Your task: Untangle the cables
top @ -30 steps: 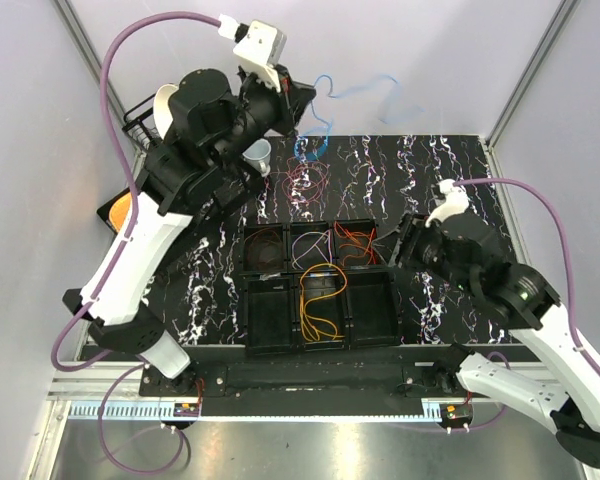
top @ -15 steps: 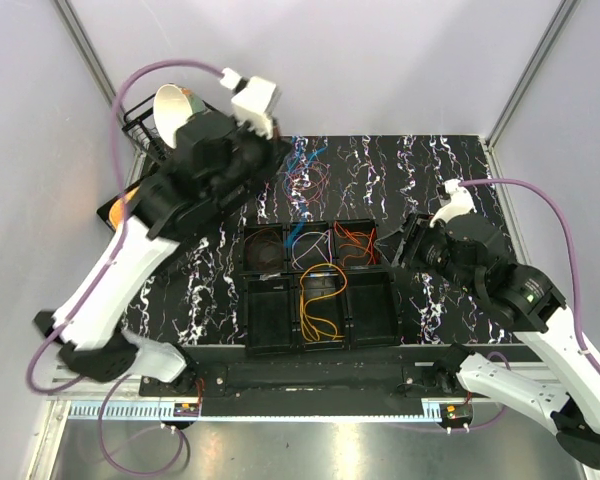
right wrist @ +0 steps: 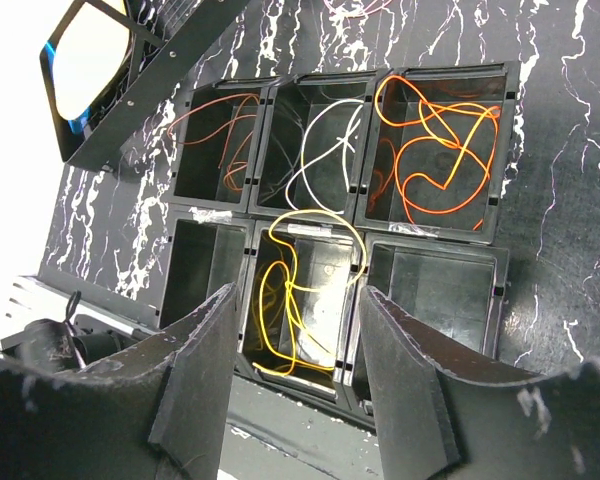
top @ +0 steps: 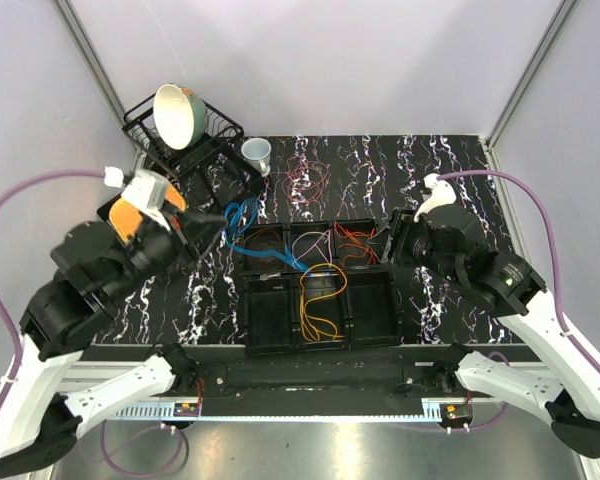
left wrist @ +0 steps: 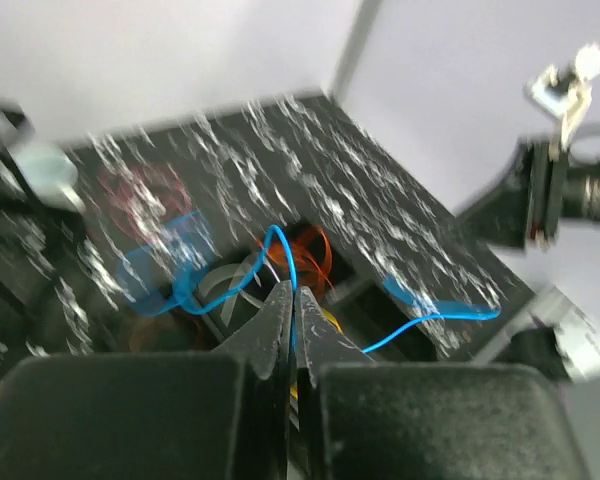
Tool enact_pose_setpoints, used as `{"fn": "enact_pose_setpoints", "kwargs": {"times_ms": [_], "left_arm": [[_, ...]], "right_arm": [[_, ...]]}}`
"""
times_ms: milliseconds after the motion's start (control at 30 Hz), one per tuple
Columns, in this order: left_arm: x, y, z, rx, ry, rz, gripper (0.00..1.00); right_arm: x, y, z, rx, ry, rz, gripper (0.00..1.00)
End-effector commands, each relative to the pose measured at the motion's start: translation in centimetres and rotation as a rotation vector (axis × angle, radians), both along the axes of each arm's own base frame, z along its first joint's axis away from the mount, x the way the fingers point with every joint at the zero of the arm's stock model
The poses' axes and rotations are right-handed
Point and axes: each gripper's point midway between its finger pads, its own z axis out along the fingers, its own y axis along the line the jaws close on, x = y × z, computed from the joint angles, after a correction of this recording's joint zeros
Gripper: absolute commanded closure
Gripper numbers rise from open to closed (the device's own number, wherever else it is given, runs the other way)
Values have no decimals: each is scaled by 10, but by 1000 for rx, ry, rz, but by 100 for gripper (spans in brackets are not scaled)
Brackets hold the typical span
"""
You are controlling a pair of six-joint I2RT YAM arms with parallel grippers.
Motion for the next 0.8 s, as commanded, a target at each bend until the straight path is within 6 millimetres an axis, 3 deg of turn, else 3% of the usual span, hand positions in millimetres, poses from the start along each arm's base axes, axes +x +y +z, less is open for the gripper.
{"fn": "enact_pose_setpoints", "kwargs": {"times_ms": [0,167,233,533,667,767], "left_arm": [[-27,-15,-53,-5,169,-129,100],[-49,-17,-92,-7,247,-210,100],[-54,-17,-94,-26,259,-223,100],[-65,-7,-42,-62,155,-243,100],[-69,-14,-31,-63,153,-293,100],[-63,-22,-35,-46,164,-300,100]], "right_arm": [[14,3,15,5,-65,-18,43],[17,12,7,6,-50,6,43],[18,14,2,3,-37,11,43],[20,19,-3,19,-35,17,43],[21,19,-4,18,-38,16,43],[21,19,-5,18,-40,17,43]]}}
